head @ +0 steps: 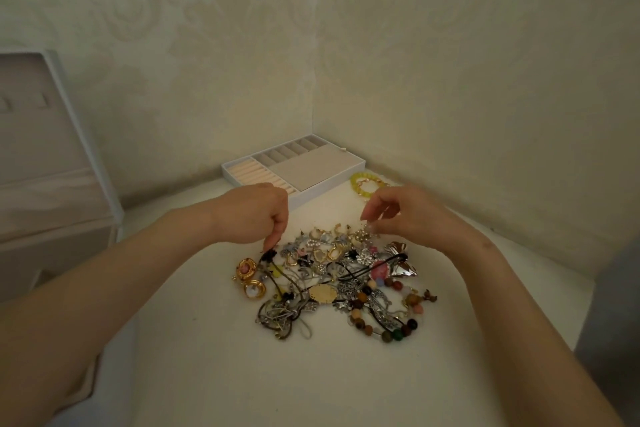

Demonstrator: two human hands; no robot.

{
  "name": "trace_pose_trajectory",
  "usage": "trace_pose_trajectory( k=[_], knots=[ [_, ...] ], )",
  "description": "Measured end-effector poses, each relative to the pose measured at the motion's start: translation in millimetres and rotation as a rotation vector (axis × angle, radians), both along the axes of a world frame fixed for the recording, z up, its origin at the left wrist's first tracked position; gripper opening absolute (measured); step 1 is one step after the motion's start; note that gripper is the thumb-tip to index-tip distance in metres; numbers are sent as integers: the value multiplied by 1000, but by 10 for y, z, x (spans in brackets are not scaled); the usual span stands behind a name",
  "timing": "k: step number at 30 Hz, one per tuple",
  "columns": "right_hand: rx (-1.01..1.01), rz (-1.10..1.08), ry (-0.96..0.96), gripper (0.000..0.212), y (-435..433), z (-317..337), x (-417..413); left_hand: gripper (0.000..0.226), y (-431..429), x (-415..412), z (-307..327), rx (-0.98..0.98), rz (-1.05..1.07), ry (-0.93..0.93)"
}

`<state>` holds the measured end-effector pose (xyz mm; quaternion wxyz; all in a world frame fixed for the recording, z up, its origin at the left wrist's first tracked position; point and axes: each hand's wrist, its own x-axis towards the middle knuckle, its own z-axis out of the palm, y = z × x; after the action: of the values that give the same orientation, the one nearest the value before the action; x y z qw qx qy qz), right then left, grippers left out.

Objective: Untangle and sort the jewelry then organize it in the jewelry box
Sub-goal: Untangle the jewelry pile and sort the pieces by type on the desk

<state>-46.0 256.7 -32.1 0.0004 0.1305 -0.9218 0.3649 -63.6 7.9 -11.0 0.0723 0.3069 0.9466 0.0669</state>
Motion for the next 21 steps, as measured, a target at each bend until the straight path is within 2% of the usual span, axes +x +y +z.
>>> trace_pose_trajectory(
  k=[2,5,10,15,21],
  knots=[
    [-26,11,27,21,31,50,18,45,26,12,-2,14,20,40],
    [-34,126,-96,22,174,138,81,38,71,44,-20,92,-4,64],
    [156,174,-325,30,380,175,134,22,258,210,-74,286,-214,-101],
    [212,245,-386,28,280,165,136,28,391,314,-170,89,-334,-232],
    [250,259,-415,21,241,201,192,16,377,353,-76,64,-325,-317]
  ],
)
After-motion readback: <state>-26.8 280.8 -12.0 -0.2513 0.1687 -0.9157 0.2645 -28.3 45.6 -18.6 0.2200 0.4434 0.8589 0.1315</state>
